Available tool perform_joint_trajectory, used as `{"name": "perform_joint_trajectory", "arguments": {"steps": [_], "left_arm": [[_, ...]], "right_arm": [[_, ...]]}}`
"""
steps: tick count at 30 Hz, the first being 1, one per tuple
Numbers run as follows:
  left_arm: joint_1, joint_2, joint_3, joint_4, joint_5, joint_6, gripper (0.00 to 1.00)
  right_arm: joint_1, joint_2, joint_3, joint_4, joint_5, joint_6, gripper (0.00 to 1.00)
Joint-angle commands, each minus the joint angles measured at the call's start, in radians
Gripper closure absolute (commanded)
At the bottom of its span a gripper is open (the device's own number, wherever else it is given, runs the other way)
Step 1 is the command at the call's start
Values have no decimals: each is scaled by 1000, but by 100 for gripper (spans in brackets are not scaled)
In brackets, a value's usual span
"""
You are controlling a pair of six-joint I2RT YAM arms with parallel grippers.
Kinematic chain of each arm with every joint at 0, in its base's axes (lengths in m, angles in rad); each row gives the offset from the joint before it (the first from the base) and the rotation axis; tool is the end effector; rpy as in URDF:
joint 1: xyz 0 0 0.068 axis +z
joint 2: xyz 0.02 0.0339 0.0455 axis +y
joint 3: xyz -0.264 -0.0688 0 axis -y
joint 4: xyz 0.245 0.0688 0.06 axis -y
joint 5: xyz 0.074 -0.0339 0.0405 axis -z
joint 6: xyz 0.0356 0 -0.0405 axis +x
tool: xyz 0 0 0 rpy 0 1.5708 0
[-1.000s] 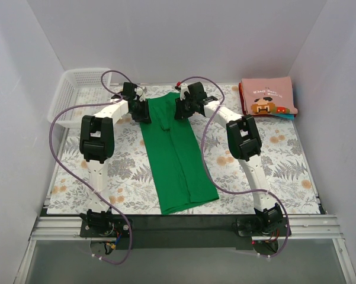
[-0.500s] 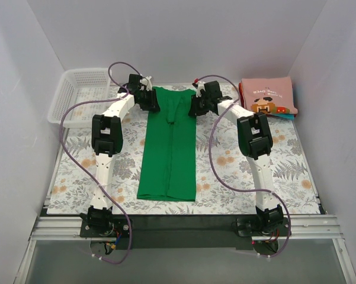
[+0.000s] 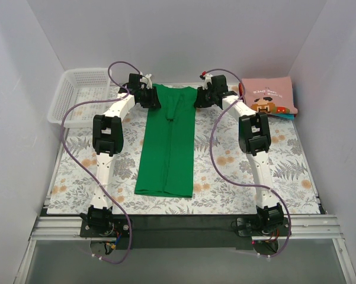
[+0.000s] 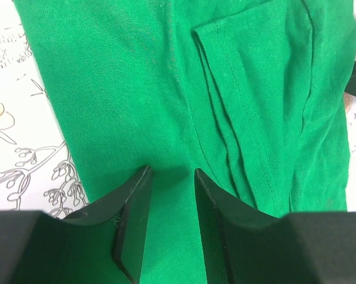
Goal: Fold and stack the t-shirts
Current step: Fold the tshirt
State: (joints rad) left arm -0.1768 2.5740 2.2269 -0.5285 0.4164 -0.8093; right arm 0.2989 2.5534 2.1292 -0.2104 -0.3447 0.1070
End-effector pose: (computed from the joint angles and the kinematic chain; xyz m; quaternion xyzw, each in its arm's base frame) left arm 0.5504 -0.1130 0.1467 -0.2192 0.8962 -0.3289 0.2016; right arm 0.5452 0.1806 0.1501 -0.1613 0.8677 0.2395 0.4045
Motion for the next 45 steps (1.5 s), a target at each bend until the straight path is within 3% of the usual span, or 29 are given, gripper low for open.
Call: {"name": "perform_joint_trajectory", "arguments": {"steps": [1, 6, 9, 12, 19, 24, 33, 45], "left_arm": [[8, 35, 20, 1, -22, -4, 66], [8, 46, 11, 1, -8, -27, 65], [10, 37, 10, 5, -11, -36, 62], [19, -9, -9, 15, 1, -47, 59], [59, -250, -149, 10, 50, -50, 55], [62, -460, -413, 34, 113, -39, 55], [60, -563, -769, 110, 252, -60, 62], [33, -523, -840, 130, 220, -71, 65]], "right_arm": [[3, 65, 49, -21, -19, 22, 69], [-3, 73, 60, 3, -13, 71, 61], [-7, 45, 61, 29, 18, 76, 50], [-23, -14, 64, 37, 15, 74, 45], [-37, -202, -40, 29, -75, 51, 33], [2, -263, -156, -17, -187, 123, 42], [86, -225, -313, -9, -274, 175, 58], [62, -133, -290, -15, -148, 168, 61]]}}
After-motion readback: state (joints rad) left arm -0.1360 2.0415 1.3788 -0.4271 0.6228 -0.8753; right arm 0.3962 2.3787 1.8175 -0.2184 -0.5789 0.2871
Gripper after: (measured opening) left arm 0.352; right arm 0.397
